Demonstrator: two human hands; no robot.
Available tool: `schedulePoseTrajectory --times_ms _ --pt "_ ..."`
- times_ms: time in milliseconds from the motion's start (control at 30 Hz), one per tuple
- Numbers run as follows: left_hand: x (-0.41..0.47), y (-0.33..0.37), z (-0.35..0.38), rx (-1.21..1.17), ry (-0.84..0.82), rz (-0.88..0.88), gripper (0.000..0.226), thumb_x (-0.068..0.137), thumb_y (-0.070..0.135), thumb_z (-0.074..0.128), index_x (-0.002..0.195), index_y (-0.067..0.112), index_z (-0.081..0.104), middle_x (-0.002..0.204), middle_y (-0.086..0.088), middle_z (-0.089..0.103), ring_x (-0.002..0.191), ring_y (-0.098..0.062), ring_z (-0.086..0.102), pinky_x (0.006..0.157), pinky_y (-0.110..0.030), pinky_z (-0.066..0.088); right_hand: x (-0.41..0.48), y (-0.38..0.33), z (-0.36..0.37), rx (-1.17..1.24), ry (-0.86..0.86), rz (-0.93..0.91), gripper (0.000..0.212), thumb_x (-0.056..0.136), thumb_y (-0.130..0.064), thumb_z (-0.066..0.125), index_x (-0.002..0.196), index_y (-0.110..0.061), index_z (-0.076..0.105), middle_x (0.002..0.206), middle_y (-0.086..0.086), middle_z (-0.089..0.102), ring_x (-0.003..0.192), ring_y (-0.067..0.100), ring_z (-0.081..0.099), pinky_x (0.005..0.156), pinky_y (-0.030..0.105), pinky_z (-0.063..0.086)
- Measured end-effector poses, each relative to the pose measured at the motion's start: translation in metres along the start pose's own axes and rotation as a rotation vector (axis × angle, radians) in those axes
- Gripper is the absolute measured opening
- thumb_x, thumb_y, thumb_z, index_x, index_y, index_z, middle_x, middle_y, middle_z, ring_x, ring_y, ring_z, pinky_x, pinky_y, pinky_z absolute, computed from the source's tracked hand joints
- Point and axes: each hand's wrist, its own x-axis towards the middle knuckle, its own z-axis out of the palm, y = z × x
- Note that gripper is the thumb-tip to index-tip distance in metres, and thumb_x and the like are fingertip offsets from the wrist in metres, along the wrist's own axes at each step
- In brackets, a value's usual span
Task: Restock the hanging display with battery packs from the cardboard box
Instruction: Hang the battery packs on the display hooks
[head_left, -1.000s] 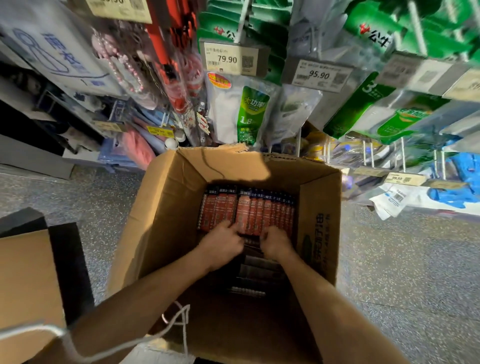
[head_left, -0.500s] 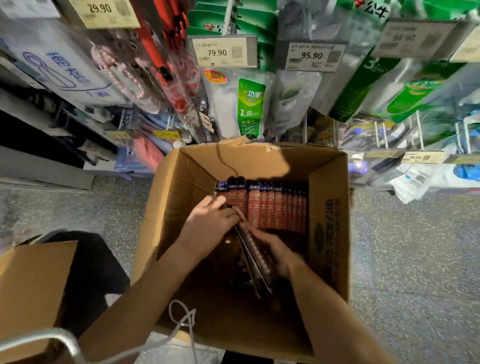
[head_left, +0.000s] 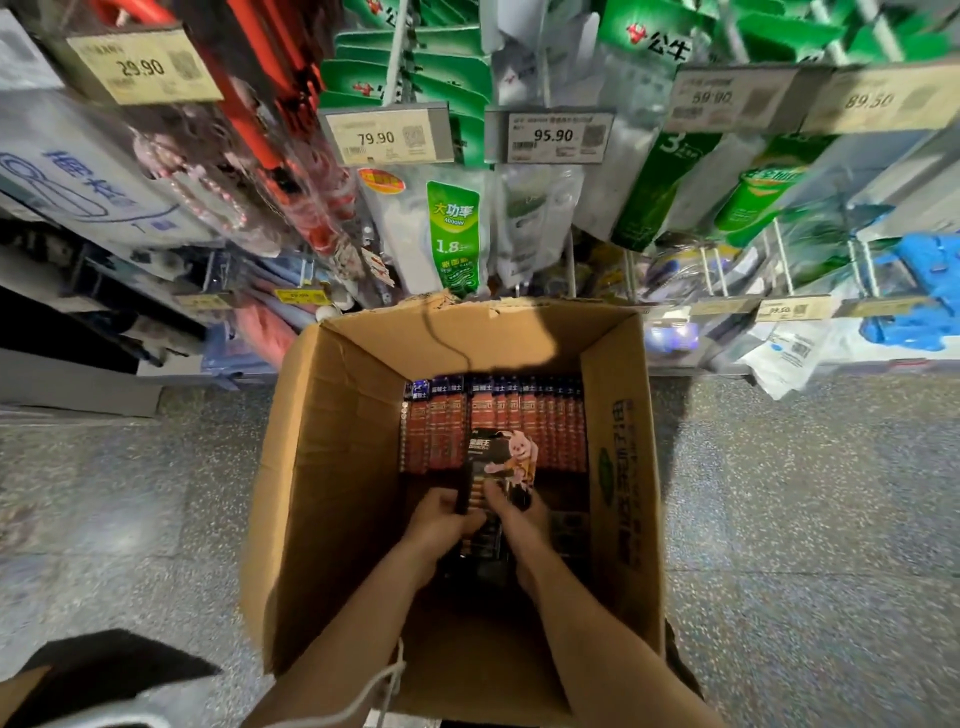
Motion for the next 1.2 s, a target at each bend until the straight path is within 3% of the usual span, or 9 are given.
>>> schedulePoseTrajectory --times_ms 100,200,367,567,633,767,933,1033,1200 --pt "0.003 0.004 0.002 -0.024 0.018 0.012 0.026 0.085 0.004 0.077 0.104 0.015 0.064 0.108 -0.011 0.072 0.097 -0.024 0.069 0.086 -0.042 0.058 -0.007 -0.012 -0.004 0.035 0.044 -0.041 0.032 0.093 -0.045 0.068 0.12 -0.029 0.057 0.108 -0.004 0.064 0.099 0.015 0.061 0.087 0.035 0.052" --pt "-0.002 0.013 0.004 -0.09 0.006 0.042 0.019 0.088 0.002 0.074 0.104 0.012 0.067 0.102 -0.01 0.075 0.097 -0.026 0.071 0.095 -0.048 0.056 -0.01 -0.02 -0.003 0.03 0.099 -0.138 0.042 0.092 -0.039 0.072 0.129 -0.024 0.061 0.121 -0.002 0.066 0.115 0.02 0.061 0.098 0.038 0.05" --pt "-0.008 0.022 -0.002 -0.231 -0.053 0.063 0.025 0.094 -0.001 0.066 0.119 0.002 0.062 0.106 -0.015 0.075 0.095 -0.028 0.072 0.078 -0.037 0.058 -0.021 -0.038 -0.003 0.021 0.229 -0.242 0.051 0.092 -0.029 0.072 0.139 -0.021 0.056 0.139 0.003 0.06 0.13 0.026 0.054 0.11 0.043 0.045" --pt "-0.035 0.029 -0.025 -0.195 0.008 0.174 0.025 0.094 0.005 0.069 0.11 0.022 0.063 0.112 -0.011 0.074 0.102 -0.025 0.071 0.098 -0.049 0.055 -0.046 -0.057 -0.01 -0.217 0.277 -0.328 0.062 0.096 -0.022 0.068 0.152 -0.02 0.042 0.154 0.004 0.045 0.146 0.028 0.036 0.119 0.039 0.027" --pt "-0.045 0.03 -0.036 -0.172 0.033 0.196 0.023 0.092 0.008 0.072 0.105 0.023 0.062 0.112 -0.01 0.073 0.103 -0.025 0.07 0.097 -0.052 0.055 -0.055 -0.063 -0.011 -0.259 0.261 -0.357 0.058 0.094 -0.024 0.07 0.147 -0.019 0.048 0.147 0.005 0.054 0.14 0.029 0.045 0.113 0.039 0.035" --pt "-0.073 0.035 -0.054 -0.265 0.066 0.228 0.02 0.093 -0.003 0.067 0.106 0.008 0.057 0.109 -0.019 0.071 0.096 -0.031 0.07 0.086 -0.049 0.058 -0.074 -0.074 -0.014 -0.459 0.26 -0.475 0.038 0.088 -0.029 0.075 0.123 -0.018 0.062 0.118 0.004 0.07 0.117 0.028 0.063 0.098 0.038 0.05" --pt "-0.12 0.049 -0.075 -0.355 0.002 0.38 0.022 0.095 -0.005 0.058 0.111 0.008 0.065 0.105 -0.015 0.077 0.103 -0.033 0.071 0.091 -0.047 0.055 -0.123 -0.111 -0.02 -0.515 0.189 -0.586 0.028 0.093 -0.024 0.072 0.117 -0.017 0.06 0.099 -0.007 0.064 0.103 0.018 0.063 0.081 0.024 0.045" --pt "-0.143 0.065 -0.088 -0.397 -0.018 0.453 0.024 0.093 -0.006 0.057 0.11 0.008 0.067 0.104 -0.014 0.078 0.1 -0.032 0.072 0.088 -0.046 0.055 -0.153 -0.131 -0.028 -0.433 0.112 -0.683 0.016 0.094 -0.022 0.071 0.097 -0.024 0.055 0.087 -0.016 0.06 0.09 0.012 0.062 0.066 0.011 0.041" --pt "-0.178 0.095 -0.097 -0.419 0.01 0.587 0.028 0.09 -0.004 0.059 0.116 0.003 0.065 0.11 -0.019 0.075 0.109 -0.04 0.068 0.104 -0.056 0.049 -0.188 -0.168 -0.034 -0.271 0.023 -0.789 0.022 0.09 -0.019 0.076 0.107 -0.029 0.066 0.098 -0.009 0.077 0.096 0.01 0.072 0.091 0.034 0.057"
